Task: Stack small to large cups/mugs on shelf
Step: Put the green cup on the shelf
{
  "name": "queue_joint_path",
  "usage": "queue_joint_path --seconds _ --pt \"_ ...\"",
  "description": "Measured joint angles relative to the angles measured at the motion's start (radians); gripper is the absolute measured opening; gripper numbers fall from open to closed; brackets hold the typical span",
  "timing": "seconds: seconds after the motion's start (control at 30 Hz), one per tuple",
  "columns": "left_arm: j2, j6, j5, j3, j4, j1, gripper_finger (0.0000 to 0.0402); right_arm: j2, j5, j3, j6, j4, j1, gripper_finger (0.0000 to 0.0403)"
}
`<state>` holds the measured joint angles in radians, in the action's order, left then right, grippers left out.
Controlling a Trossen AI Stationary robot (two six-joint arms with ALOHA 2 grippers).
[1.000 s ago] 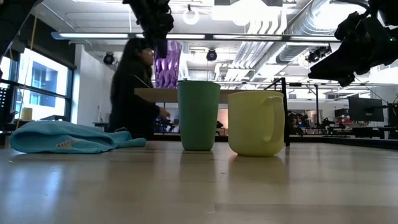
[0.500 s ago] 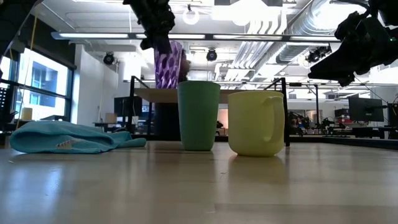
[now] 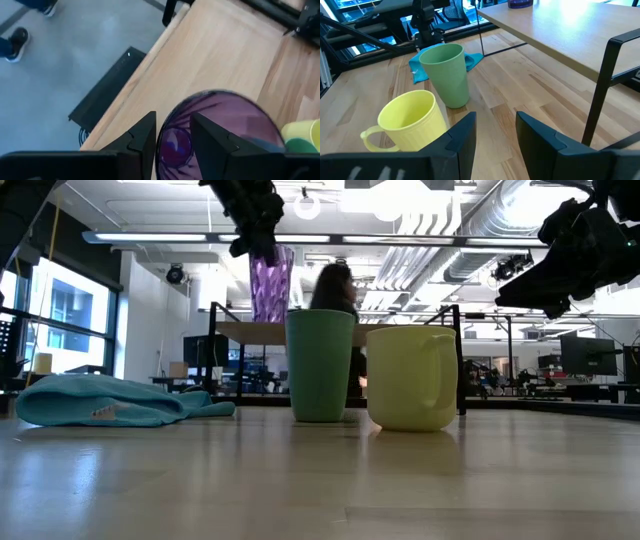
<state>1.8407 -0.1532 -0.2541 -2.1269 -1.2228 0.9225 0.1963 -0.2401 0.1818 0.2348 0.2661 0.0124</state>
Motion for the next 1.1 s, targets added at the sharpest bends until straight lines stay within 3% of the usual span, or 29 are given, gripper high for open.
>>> queue_joint_path --seconds 0.37,0.53,0.7,1.1 --pt "-0.036 0.003 0.012 -0.008 0.042 -0.002 0.0108 0.0 0.0 0.0 0.004 0.0 0.0 0.0128" --pt "-0.038 0.001 0.013 -0.1 0.014 -0.038 0.0108 0.0 0.0 0.0 0.012 0.0 0.0 0.0128" --pt "-0.041 -0.023 0.008 -0.231 -0.033 -0.13 0.0108 0.0 0.0 0.0 0.046 0.0 0.0 0.0128" --pt "-0.172 -0.037 0.125 -0.204 -0.166 -0.425 0.0108 0.0 0.041 -0.001 0.05 -0.086 0.0 0.0128"
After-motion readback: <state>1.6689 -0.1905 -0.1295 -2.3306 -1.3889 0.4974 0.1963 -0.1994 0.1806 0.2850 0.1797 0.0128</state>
